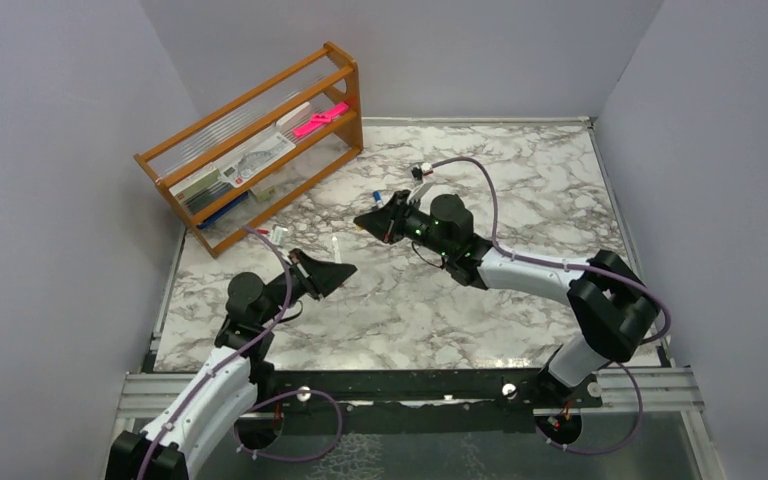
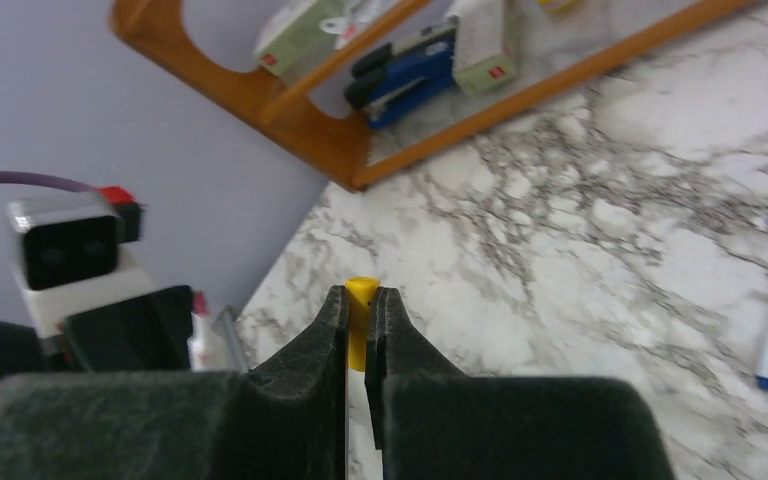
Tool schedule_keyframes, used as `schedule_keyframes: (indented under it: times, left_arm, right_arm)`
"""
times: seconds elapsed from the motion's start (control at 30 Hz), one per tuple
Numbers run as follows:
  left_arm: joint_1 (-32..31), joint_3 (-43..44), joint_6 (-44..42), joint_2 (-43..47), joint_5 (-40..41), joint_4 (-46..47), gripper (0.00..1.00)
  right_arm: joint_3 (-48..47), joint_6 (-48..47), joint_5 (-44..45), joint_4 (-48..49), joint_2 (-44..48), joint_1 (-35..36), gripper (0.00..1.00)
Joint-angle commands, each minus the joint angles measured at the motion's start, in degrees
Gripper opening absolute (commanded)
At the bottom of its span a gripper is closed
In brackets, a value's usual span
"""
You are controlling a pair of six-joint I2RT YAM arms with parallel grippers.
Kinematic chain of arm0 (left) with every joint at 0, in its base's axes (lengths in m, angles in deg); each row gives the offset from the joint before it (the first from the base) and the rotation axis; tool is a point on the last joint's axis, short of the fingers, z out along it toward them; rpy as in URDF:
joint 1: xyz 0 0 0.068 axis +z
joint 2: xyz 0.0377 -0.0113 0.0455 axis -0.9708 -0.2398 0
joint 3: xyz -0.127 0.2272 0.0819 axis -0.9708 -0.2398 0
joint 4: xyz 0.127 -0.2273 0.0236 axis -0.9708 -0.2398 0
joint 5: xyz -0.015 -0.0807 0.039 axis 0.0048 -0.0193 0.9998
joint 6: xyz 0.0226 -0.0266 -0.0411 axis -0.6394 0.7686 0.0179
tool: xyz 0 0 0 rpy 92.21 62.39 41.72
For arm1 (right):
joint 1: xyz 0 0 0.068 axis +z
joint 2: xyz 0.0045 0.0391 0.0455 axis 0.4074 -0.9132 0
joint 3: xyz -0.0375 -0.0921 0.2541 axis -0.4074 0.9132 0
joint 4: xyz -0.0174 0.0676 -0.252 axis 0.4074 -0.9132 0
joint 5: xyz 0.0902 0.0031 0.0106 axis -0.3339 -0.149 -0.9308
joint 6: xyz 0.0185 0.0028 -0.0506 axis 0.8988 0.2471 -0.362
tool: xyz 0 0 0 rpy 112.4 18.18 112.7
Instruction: Insert the pens into the pen caps
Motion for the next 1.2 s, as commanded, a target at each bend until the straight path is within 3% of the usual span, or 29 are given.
schedule_keyframes:
  times: [0.0, 0.5, 1.17]
  left_arm:
    - [-7.3, 1.4, -1.6, -5.0, 0.1, 7.2, 0.00]
    - [-10.2, 2.8, -3.7, -8.0, -1.2, 11.6, 0.00]
    - [-11.0, 4.1, -4.0, -8.9, -0.9, 12.0, 0.00]
  right_arm:
    - [1.0, 6.1, -7.4, 16.0, 0.2, 0.5, 0.01]
    - [4.2, 5.1, -10.0, 18.7, 5.8, -0.6, 0.01]
    - [3.1, 6.7, -14.2, 20.6, 1.3, -0.6, 0.01]
